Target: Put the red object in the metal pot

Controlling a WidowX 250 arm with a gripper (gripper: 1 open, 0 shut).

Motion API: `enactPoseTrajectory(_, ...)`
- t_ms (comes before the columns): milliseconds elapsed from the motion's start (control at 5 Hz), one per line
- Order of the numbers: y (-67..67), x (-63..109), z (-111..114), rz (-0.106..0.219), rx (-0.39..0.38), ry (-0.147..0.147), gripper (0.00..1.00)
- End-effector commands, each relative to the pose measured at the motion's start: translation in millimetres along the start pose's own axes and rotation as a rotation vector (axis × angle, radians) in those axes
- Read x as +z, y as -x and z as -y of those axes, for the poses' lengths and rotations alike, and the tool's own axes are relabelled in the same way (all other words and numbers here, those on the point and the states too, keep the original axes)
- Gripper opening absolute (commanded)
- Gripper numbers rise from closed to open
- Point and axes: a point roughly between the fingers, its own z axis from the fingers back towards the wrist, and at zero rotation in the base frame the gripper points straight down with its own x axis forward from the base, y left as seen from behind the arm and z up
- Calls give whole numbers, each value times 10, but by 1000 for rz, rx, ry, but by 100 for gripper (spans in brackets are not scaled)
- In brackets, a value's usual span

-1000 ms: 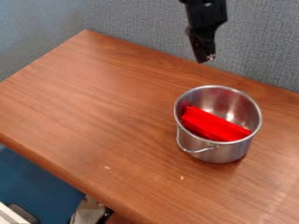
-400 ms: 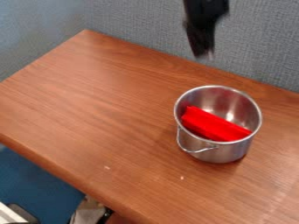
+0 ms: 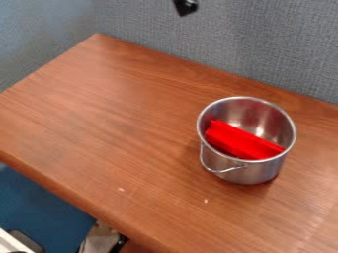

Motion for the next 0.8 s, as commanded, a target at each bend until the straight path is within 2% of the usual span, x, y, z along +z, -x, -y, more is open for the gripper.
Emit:
enactPoseTrajectory(0, -93, 42, -25, 16, 51, -15, 100)
enactPoseTrajectory(200, -149, -115, -11, -31, 98, 20, 100)
enactPoseTrajectory(400, -88, -69, 304, -93, 54, 100, 100)
enactPoseTrajectory(600, -79, -135, 189, -101, 67, 100, 100)
